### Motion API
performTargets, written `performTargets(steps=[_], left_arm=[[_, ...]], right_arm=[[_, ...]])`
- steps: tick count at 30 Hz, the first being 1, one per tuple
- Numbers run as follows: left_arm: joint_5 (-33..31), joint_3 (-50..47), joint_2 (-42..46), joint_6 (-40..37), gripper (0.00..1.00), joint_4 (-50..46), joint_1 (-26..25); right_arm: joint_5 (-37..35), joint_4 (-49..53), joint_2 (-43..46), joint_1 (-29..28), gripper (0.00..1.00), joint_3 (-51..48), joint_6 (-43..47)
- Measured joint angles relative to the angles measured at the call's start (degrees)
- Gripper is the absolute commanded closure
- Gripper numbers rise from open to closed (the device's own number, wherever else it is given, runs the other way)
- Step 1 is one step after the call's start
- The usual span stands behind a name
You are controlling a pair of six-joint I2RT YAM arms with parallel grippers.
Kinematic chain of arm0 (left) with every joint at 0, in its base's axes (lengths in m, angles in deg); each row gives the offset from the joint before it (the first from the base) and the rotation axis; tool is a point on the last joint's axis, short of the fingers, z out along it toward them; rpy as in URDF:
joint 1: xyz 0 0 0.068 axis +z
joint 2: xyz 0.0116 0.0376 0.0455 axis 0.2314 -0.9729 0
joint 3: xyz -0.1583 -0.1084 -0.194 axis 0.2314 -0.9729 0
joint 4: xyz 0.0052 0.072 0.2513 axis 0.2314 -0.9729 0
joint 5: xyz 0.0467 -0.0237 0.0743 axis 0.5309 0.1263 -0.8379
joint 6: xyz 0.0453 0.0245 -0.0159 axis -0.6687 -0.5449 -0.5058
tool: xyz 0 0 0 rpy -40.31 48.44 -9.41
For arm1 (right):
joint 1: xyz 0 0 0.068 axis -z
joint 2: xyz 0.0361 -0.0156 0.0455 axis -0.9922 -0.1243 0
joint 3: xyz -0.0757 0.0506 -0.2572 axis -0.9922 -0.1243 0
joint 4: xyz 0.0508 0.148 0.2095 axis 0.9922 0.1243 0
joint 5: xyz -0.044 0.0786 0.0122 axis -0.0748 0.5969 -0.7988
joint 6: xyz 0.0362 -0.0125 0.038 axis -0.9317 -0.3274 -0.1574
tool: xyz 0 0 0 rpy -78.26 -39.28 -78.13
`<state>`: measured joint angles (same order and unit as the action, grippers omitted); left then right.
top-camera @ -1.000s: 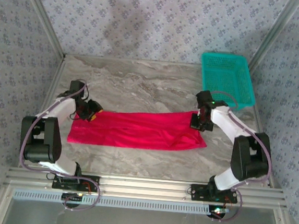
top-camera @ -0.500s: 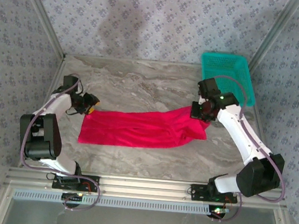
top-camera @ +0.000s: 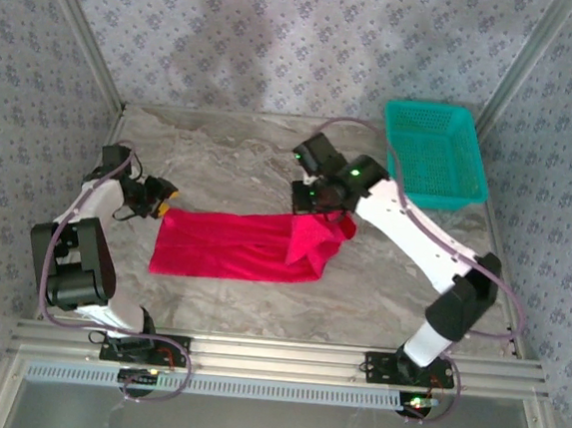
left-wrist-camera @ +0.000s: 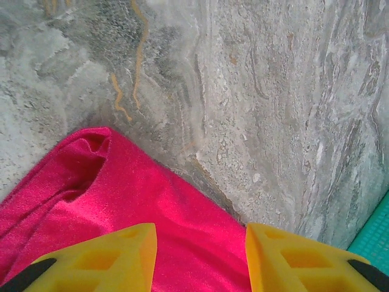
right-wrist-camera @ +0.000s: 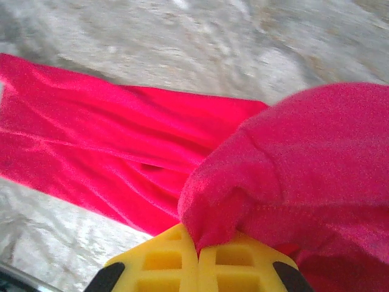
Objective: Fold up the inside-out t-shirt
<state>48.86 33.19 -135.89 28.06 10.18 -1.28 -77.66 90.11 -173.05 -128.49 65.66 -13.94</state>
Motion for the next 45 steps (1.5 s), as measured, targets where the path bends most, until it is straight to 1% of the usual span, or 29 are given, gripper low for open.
performTargets(steps=[8,15,16,17,18,19,20,22,25,26,28,30,31,33,36,38,39,42,45], left_arm=[[2.2,-1.8,-1.0,-0.1,0.58,0.2,4.2],[3.0,-4.0,-2.4,-0.2,0.58,0.3,6.0],[3.3,-4.1,-2.5,-0.2,0.58,0.4,6.3],[3.5,-4.2,-2.6,-0.2,0.58,0.5,6.7],[3.7,-4.4,-2.6,-0.2,0.58,0.7,7.1],[3.8,-4.7,-2.6,-0.2,0.58,0.9,7.6],[3.9,-5.0,-2.6,-0.2,0.58,1.0,8.3],[3.8,-5.4,-2.6,-0.6,0.58,0.9,9.6],[2.8,-5.4,-2.4,-1.3,0.57,0.5,11.3],[1.9,-5.4,-1.9,-1.6,0.57,0.1,11.5],[0.3,-5.4,-0.1,-1.7,0.57,-0.9,11.2],[-1.5,-5.2,2.6,-2.2,0.57,-1.7,9.4],[-1.9,-4.9,3.7,-2.5,0.57,-2.2,8.2],[-2.8,-3.6,5.0,-3.0,0.57,-2.8,4.2],[-3.1,-2.4,5.1,-3.2,0.56,-2.4,-2.7],[-3.0,-2.4,4.2,-3.2,0.56,-2.1,-6.5],[-2.8,-2.4,3.1,-3.2,0.56,-1.8,-7.8],[-2.6,-2.4,-2.0,-3.0,0.57,0.0,-9.4],[-2.6,-2.2,-8.7,-2.8,0.58,1.9,-10.3]], right_arm=[[2.2,0.5,-16.0,-8.4,1.00,18.0,1.8],[7.0,2.1,-29.7,-13.2,1.00,34.2,3.9],[7.7,2.3,-31.3,-13.7,0.94,35.8,4.0],[8.6,2.4,-33.0,-14.2,0.79,37.6,4.0],[9.5,2.6,-34.7,-14.6,0.68,38.9,3.7],[10.3,2.7,-36.1,-14.9,0.57,40.0,3.6],[11.6,2.7,-37.8,-15.3,0.49,41.4,3.4],[13.6,3.1,-40.5,-15.7,0.47,43.8,2.6],[15.2,4.2,-41.7,-15.9,0.40,45.0,2.0],[15.3,4.7,-41.2,-15.9,0.39,44.8,2.1],[14.7,4.2,-38.4,-15.8,0.39,41.3,2.1],[13.8,2.7,-32.0,-15.2,0.43,32.3,2.1],[13.6,1.6,-28.7,-14.7,0.47,27.6,1.9],[14.1,-2.5,-20.1,-12.4,0.55,15.0,0.9],[15.7,-8.7,-12.5,-7.2,0.68,1.9,-1.3],[17.0,-12.9,-11.5,-3.7,0.74,-3.5,-2.8],[17.6,-14.9,-12.3,-1.9,0.75,-5.5,-3.4],[19.2,-18.3,-17.2,0.7,0.77,-7.5,-4.4],[20.0,-20.0,-22.3,1.4,0.77,-8.7,-5.6]])
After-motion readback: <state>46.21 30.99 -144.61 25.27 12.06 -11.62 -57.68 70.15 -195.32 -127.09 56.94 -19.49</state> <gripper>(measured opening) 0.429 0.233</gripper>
